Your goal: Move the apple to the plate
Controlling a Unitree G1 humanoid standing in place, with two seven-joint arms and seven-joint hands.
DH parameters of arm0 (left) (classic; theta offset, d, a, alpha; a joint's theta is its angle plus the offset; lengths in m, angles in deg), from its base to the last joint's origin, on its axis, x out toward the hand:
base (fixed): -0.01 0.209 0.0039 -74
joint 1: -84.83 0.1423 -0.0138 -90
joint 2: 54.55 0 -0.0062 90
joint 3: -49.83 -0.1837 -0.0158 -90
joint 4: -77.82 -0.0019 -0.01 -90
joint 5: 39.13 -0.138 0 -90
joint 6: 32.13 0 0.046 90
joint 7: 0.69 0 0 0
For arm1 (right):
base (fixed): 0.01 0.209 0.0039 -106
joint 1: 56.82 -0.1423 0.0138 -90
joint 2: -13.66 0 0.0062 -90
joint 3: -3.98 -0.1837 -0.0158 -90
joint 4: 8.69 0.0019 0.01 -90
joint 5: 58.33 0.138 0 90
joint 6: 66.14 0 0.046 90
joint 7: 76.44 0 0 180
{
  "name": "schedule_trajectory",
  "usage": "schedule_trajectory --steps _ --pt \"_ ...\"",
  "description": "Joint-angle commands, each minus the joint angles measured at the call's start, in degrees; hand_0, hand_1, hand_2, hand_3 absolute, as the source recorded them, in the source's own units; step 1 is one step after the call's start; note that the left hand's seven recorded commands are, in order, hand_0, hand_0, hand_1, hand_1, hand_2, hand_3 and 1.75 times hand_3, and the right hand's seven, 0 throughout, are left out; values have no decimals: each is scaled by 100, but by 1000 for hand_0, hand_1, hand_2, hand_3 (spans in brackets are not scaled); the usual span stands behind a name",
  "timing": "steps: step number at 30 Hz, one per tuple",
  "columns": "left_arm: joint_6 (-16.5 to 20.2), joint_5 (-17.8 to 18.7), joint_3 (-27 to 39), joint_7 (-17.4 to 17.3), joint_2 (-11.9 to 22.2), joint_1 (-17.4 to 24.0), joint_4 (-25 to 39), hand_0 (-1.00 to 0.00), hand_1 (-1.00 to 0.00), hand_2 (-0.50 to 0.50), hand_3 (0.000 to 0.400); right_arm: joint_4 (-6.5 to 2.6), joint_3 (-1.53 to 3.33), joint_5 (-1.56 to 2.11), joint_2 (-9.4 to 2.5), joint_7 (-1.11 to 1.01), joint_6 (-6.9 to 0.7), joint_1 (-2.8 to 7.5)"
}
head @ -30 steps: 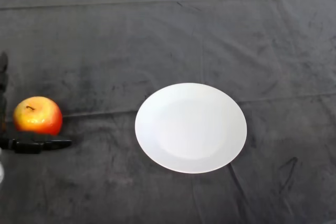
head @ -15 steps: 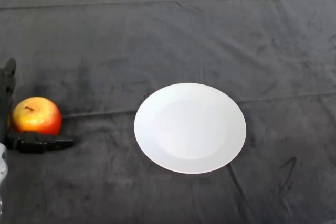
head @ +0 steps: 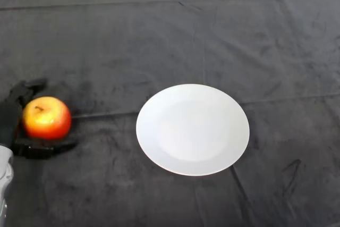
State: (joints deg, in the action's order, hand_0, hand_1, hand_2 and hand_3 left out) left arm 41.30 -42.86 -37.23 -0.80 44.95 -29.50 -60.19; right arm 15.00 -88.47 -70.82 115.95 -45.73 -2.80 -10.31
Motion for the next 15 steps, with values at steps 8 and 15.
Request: schedule_trajectory --steps 8,15 --pt "-148 -300 -171 91 89 -302 -250 -1000 -1000 0 400 -34 11 4 42 -22 -59 156" --pt "100 -452 -304 207 23 -312 223 -1000 -1000 0 400 -37 11 3 42 -21 -58 155"
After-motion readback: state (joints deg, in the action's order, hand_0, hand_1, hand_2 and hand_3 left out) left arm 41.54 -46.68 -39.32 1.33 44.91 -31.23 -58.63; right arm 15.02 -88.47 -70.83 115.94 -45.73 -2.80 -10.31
